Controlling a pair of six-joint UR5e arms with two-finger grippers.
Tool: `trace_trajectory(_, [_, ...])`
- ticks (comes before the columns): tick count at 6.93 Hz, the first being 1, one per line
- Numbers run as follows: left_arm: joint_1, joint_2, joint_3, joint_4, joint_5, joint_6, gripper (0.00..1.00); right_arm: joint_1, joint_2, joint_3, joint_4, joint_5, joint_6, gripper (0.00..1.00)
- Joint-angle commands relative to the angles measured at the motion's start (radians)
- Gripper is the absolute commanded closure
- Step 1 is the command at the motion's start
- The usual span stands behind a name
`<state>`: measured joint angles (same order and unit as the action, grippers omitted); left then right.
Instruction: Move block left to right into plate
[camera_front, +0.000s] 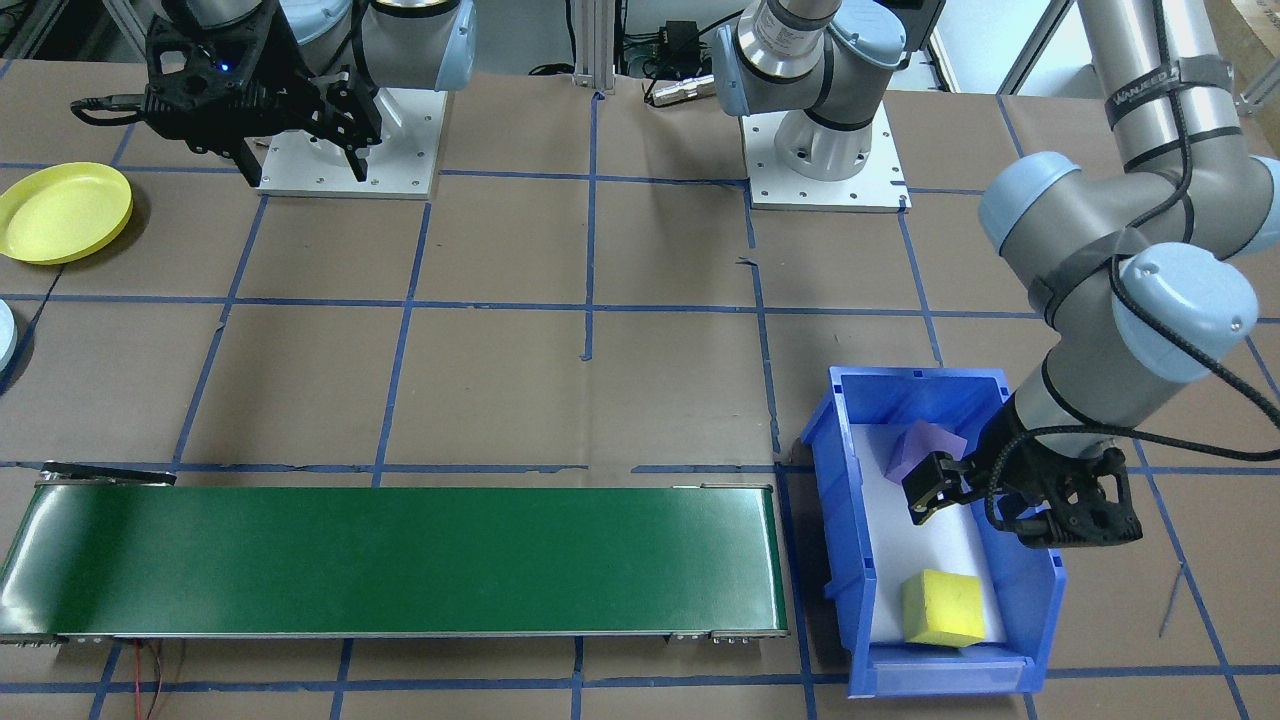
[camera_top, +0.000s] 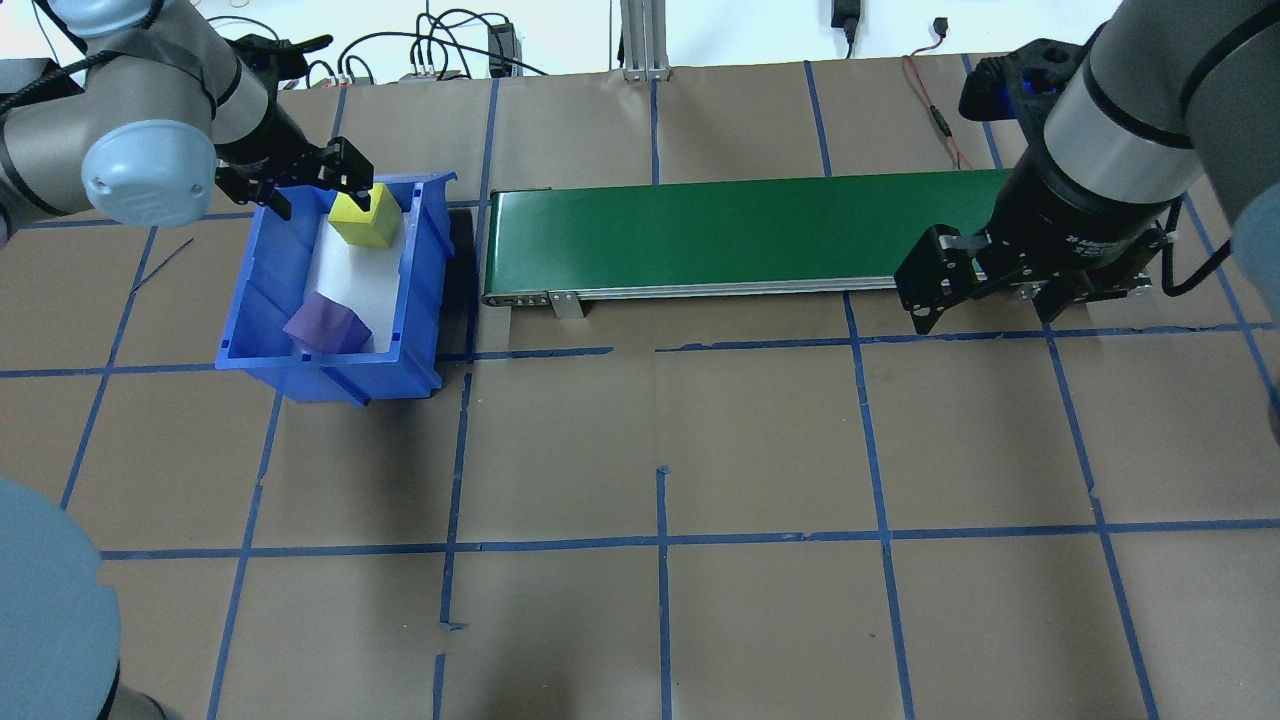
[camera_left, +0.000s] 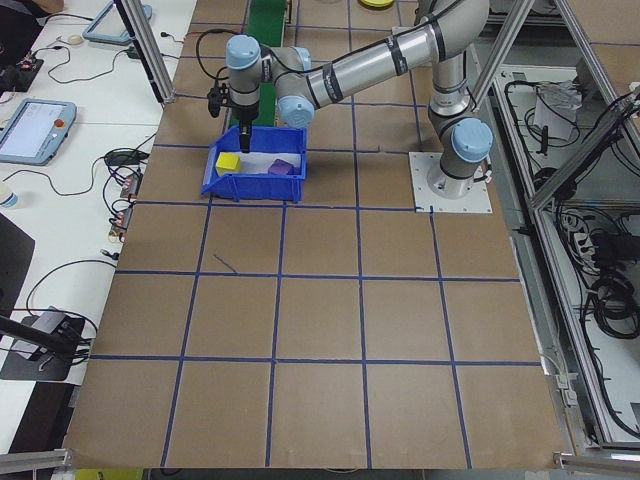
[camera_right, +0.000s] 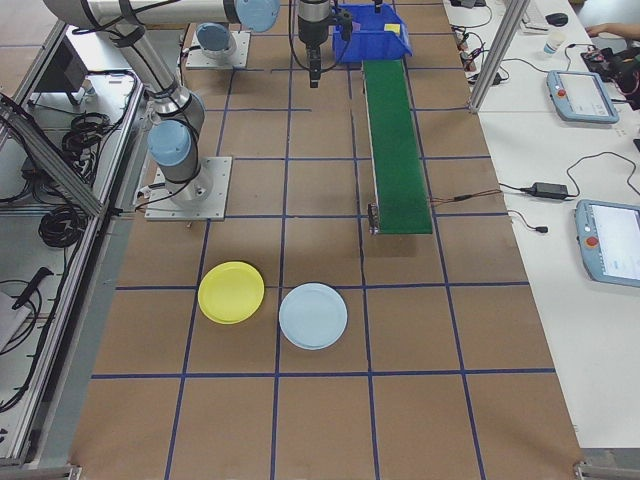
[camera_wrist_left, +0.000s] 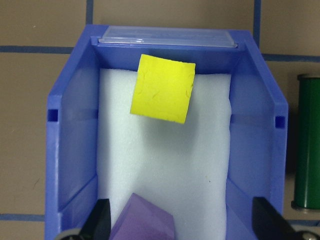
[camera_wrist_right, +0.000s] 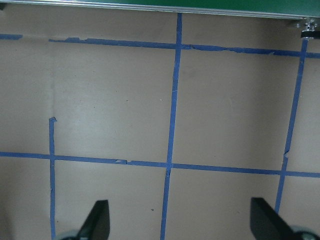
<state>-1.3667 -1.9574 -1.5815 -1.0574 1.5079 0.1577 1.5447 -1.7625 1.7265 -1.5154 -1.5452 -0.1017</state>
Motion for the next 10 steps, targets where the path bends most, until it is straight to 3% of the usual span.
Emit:
trace_trajectory(1, [0.0, -0.061, 0.0, 0.042, -0.012, 0.028, 0.0, 0.0, 0.0, 0.001, -0.002, 0.0, 0.0, 0.0])
trace_trajectory(4, [0.001, -0.13, 0.012, 0.134, -0.009, 0.142, 0.0, 0.0, 0.0, 0.001, 0.0, 0.0, 0.0, 0.0])
trace_trajectory(10, [0.001, -0.193, 0.063, 0.145, -0.009, 0.269, 0.0, -0.002, 0.002, 0.001, -0.002, 0.0, 0.0, 0.0])
